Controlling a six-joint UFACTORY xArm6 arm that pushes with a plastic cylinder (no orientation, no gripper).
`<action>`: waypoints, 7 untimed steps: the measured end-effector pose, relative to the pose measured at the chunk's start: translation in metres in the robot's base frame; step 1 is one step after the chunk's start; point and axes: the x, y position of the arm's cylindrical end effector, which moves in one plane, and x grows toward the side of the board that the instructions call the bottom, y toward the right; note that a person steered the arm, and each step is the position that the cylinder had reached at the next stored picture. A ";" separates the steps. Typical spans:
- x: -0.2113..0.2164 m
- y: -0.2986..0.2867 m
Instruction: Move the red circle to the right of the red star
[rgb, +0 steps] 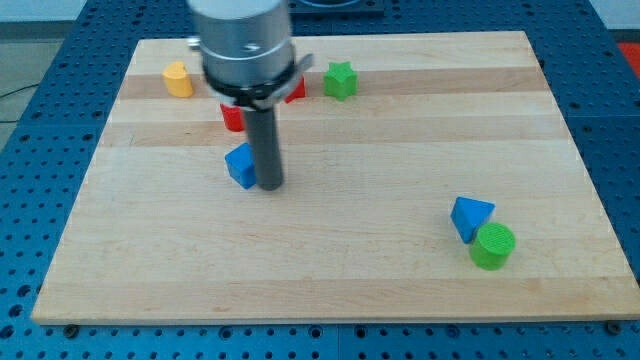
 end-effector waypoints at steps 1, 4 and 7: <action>0.000 -0.039; -0.004 -0.065; -0.088 -0.063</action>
